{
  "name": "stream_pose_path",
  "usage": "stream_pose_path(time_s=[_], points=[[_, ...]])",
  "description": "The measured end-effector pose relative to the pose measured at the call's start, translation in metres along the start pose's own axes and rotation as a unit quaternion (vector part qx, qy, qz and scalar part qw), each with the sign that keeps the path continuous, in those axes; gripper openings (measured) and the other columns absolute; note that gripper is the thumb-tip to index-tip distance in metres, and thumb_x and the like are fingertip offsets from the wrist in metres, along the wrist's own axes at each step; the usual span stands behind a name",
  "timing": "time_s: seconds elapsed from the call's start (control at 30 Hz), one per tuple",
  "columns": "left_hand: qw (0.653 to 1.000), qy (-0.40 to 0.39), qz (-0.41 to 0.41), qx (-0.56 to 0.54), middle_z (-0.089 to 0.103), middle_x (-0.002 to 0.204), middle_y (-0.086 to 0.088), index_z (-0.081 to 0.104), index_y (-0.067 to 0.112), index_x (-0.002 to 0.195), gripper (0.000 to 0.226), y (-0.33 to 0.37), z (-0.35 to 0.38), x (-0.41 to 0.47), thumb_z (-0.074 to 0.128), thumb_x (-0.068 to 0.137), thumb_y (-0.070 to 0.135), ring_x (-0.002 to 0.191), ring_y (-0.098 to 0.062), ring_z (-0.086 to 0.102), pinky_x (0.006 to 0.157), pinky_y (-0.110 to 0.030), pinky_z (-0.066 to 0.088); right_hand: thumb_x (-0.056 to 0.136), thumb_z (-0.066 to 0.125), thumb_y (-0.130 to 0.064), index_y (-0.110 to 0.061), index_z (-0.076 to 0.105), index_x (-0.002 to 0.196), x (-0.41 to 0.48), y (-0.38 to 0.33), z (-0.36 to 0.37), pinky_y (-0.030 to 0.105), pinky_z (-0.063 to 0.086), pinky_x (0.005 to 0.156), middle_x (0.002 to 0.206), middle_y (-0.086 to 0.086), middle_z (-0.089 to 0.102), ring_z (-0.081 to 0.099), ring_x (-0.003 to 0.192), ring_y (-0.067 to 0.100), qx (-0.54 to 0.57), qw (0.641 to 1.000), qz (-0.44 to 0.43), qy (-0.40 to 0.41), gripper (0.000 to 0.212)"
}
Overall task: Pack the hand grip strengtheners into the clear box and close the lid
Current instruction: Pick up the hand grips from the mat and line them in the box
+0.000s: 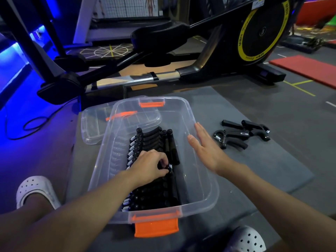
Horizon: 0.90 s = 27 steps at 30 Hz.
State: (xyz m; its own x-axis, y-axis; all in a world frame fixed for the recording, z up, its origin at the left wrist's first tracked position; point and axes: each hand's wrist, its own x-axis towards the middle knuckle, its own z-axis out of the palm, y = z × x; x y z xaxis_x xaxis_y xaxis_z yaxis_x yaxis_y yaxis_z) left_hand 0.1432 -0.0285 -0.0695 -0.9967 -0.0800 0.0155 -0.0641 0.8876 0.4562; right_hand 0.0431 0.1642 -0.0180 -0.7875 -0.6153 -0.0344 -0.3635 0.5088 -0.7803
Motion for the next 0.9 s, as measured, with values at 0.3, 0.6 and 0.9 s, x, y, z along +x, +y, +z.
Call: stream_pose_path(time_s=[0.3,0.6,0.9], points=[[0.987,0.121,0.042,-0.096,0.063,0.089,0.021,0.066,0.03,0.095,0.021,0.031,-0.019,0.018,0.07,0.078,0.042,0.093,-0.005,0.057,0.094,-0.042,0.045,0.103,0.039,-0.037,-0.016,0.033,0.15,0.008,0.009,-0.004,0.019,0.018,0.113,0.153,-0.007,0.033,0.029,0.139,0.004,0.036,0.998,-0.017,0.052,0.051],[0.994,0.063,0.074,-0.049,0.027,0.158,0.006,0.037,0.02,0.147,0.07,0.081,-0.02,0.084,0.052,0.091,0.058,0.147,-0.008,0.018,0.121,-0.038,0.019,0.092,0.05,-0.042,-0.016,0.058,0.124,0.038,0.124,-0.039,0.044,0.042,0.102,0.126,0.002,0.06,0.055,0.118,0.022,-0.027,0.976,0.168,0.137,0.042],[0.993,0.062,0.096,-0.031,0.002,0.163,0.014,0.013,0.021,0.156,0.086,0.069,-0.002,0.086,0.027,0.086,0.068,0.145,0.007,-0.011,0.123,-0.035,0.004,0.085,0.064,-0.037,-0.011,0.042,0.137,0.054,0.215,-0.057,0.047,0.04,0.105,0.137,0.011,0.052,0.047,0.128,0.029,-0.038,0.947,0.257,0.188,0.063]])
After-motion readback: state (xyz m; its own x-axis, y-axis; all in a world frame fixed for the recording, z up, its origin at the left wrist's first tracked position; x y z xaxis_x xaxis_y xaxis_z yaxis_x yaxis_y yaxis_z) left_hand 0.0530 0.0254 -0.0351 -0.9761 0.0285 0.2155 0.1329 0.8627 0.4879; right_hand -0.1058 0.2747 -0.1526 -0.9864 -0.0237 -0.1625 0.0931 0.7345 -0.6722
